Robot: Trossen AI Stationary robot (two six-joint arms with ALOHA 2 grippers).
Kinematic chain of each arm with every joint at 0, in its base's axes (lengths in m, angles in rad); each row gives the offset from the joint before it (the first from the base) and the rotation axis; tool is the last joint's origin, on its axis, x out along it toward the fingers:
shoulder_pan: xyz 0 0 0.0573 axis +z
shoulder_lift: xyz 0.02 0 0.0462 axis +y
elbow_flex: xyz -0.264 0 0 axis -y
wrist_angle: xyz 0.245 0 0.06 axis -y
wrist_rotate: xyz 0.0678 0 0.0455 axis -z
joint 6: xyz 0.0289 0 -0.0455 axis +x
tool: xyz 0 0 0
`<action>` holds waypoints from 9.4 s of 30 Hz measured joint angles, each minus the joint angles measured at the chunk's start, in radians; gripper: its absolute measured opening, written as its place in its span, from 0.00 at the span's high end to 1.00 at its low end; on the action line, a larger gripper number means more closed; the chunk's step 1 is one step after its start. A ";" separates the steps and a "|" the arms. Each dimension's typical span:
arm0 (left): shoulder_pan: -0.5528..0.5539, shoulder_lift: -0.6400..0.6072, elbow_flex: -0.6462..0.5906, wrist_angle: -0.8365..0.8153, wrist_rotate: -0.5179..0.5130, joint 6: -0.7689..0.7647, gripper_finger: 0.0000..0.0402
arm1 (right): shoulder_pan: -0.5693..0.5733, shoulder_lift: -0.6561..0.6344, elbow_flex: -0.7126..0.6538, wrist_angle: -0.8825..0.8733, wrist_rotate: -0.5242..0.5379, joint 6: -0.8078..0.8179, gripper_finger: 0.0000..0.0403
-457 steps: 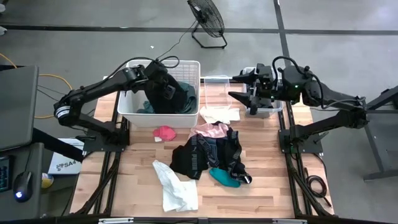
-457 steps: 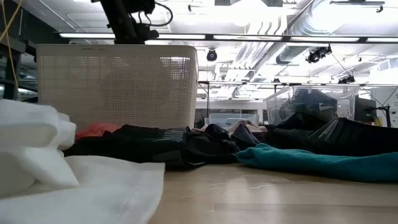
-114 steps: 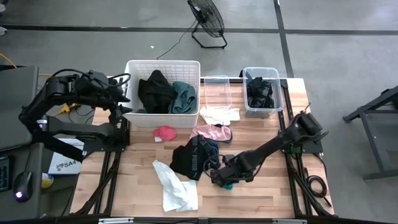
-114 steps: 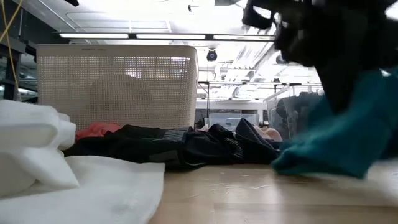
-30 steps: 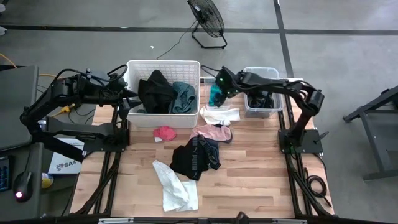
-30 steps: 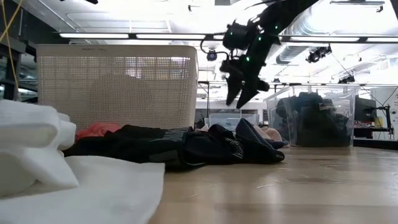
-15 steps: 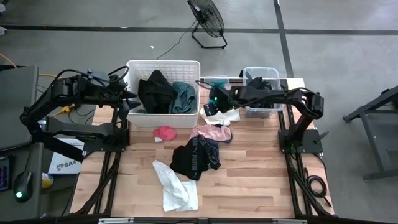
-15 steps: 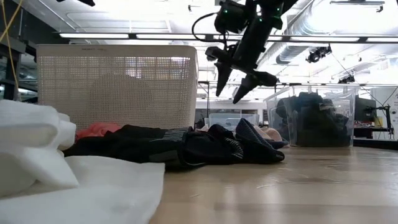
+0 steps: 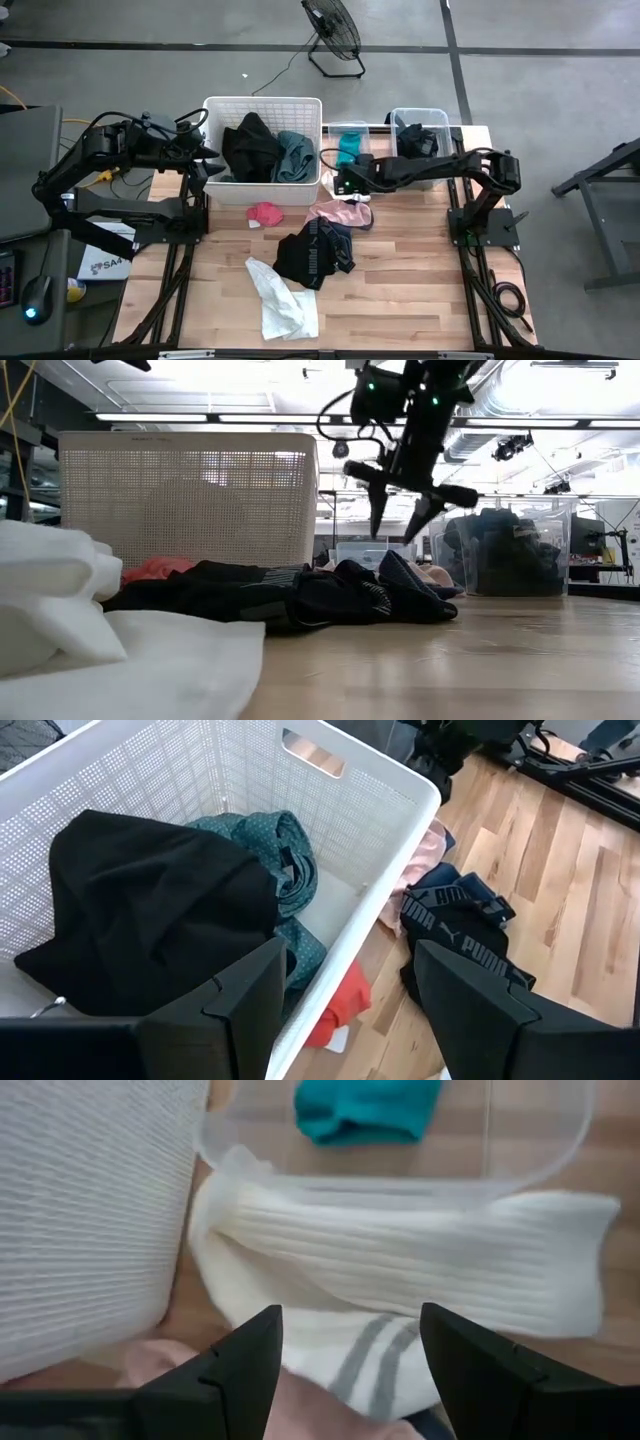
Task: Pick & Place Cloths
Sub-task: Put the white sock into the left transparent bin, then put the light pink sock into the left transparent bin
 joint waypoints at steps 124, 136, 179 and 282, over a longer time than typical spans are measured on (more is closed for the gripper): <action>0.000 0.000 0.000 -0.031 0.054 -0.043 0.46 | -0.074 0.013 -0.183 0.461 -0.233 -0.247 0.35; 0.000 0.000 0.000 -0.031 0.054 -0.051 0.46 | -0.044 0.117 -0.183 0.534 -0.121 -0.356 0.37; 0.000 0.000 0.000 -0.097 0.065 -0.051 0.46 | 0.045 -0.114 -0.186 0.511 -0.136 -0.226 0.99; 0.000 -0.437 -0.486 0.681 0.257 -0.110 0.46 | -0.369 -0.119 -0.183 0.697 -0.078 -0.548 0.48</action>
